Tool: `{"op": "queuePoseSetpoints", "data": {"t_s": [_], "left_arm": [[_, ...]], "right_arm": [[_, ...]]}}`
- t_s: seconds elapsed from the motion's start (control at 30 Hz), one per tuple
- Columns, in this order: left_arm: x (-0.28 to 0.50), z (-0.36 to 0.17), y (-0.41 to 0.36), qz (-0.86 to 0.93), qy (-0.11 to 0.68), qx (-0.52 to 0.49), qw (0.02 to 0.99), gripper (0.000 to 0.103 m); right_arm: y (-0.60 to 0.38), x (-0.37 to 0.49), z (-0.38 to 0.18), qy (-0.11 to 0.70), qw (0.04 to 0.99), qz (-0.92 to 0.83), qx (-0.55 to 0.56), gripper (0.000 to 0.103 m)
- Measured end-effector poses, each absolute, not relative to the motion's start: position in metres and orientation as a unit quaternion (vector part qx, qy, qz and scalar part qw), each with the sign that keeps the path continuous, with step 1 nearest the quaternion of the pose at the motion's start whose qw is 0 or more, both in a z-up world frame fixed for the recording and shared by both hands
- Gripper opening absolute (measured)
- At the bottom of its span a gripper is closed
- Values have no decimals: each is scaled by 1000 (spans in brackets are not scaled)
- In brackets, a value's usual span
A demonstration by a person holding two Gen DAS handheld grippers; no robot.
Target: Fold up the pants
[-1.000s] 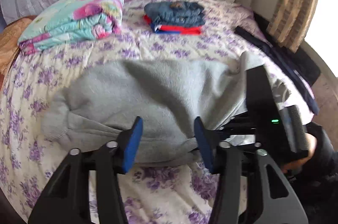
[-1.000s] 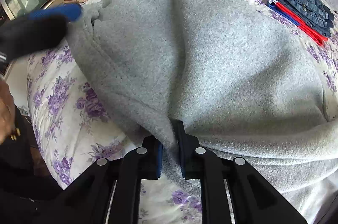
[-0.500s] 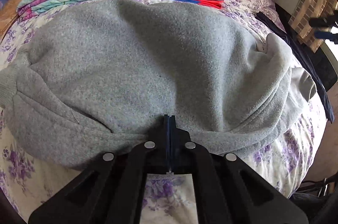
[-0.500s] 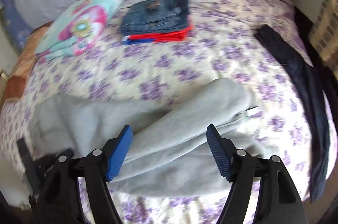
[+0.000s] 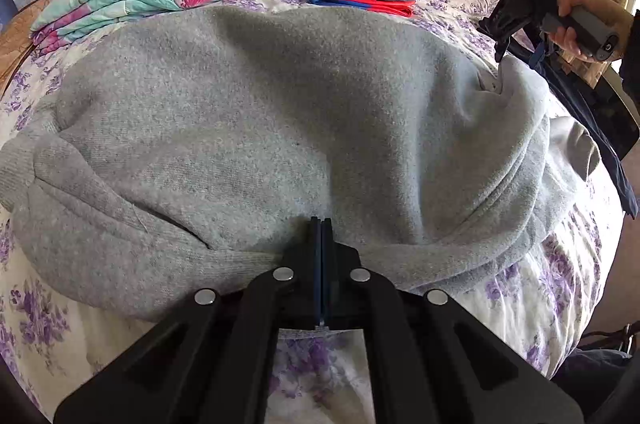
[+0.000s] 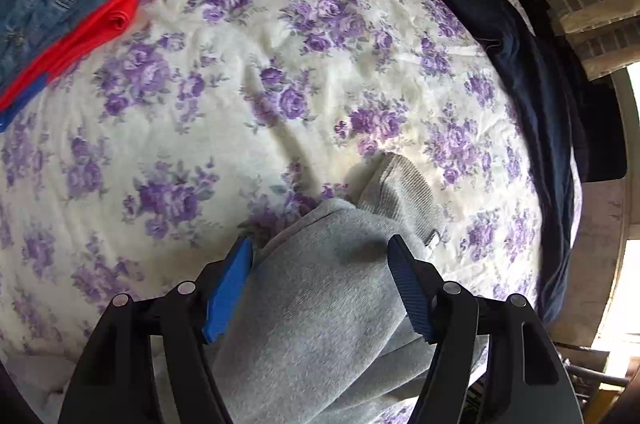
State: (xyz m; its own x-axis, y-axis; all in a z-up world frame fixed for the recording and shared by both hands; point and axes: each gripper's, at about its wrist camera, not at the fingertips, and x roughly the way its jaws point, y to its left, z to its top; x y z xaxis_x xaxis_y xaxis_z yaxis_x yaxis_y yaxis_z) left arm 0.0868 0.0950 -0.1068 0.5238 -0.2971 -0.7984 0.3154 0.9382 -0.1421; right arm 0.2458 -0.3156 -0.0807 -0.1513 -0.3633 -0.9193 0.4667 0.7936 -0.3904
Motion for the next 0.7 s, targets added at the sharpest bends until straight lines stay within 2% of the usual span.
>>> {"op": "queuePoseSetpoints", "data": {"t_s": [0.1,0.2,0.27,0.3,0.33,0.37,0.47,0.57,0.7], "left_arm": [[87,-107,95,-177,455,12,873,0],[86,-107,93,-176,453,16,874,0],[86,-106,93,-176,453,17,874,0],[86,-106,93,-176,453,17,874,0],[86,-106,93,-176,453,17,874,0],[86,-106,93,-176,453,16,874,0],[86,-106,94,-177,453,14,874,0],[86,-106,94,-176,452,15,874,0],[86,-106,94,-174,452,16,875,0]], "right_arm": [[-323,233,-73,681,672,-278,81,16],[-329,218,-47,644,718,-241,108,16],[-330,209,-35,634,734,-213,118,20],[-332,203,-32,635,736,-188,141,36],[-335,196,-29,634,738,-162,166,60],[-338,186,-22,620,748,-152,179,64],[-349,156,-15,594,769,-170,166,64],[-380,130,-37,589,760,-199,190,64],[-422,116,-76,576,743,-174,293,51]]}}
